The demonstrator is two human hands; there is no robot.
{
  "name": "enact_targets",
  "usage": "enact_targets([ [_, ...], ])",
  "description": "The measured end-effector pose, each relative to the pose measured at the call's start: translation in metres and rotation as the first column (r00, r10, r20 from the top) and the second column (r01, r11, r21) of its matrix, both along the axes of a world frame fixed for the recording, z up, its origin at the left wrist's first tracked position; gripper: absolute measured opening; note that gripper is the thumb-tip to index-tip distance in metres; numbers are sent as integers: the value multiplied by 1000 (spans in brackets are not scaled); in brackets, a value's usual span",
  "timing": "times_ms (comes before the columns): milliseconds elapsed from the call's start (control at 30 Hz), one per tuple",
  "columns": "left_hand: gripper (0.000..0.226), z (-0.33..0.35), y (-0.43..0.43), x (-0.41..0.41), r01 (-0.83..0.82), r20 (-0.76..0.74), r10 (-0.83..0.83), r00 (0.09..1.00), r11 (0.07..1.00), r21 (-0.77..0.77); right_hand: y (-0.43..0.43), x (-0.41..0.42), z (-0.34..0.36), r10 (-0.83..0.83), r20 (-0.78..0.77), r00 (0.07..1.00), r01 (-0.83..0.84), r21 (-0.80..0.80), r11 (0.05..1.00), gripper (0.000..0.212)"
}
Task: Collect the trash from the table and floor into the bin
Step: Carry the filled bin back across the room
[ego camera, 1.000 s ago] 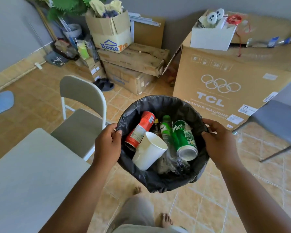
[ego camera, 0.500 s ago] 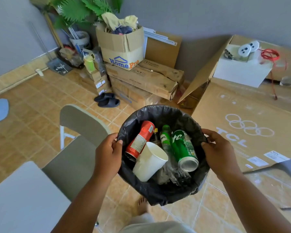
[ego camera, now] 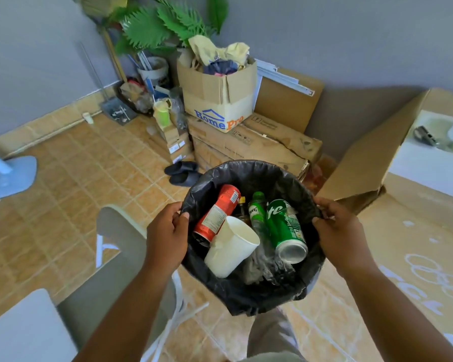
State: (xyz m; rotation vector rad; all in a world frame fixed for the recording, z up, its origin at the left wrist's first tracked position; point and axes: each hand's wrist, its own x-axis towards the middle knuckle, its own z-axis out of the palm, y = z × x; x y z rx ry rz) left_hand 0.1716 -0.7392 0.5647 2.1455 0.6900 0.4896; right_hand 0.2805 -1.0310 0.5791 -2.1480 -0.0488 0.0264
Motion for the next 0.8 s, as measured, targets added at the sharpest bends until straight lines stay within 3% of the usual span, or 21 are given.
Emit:
enact_targets([
  [133,24,-4,8,61,-72,-3,72,997,997,-20,18,85,-7,71,-37,997,-70,16,997,44],
  [400,17,2,31,149,-244,2,244,970,970,-19,67,227,7,299,-20,954,-300,-36,953,43],
  [600,15,9,70,186,-365,18,365,931,931,-29,134,294,18,419,-38,907,-418,23,908,41],
  [800,15,9,138,221,-441,45,443,895,896,-41,223,344,24,494,-19,869,-495,-36,868,41],
])
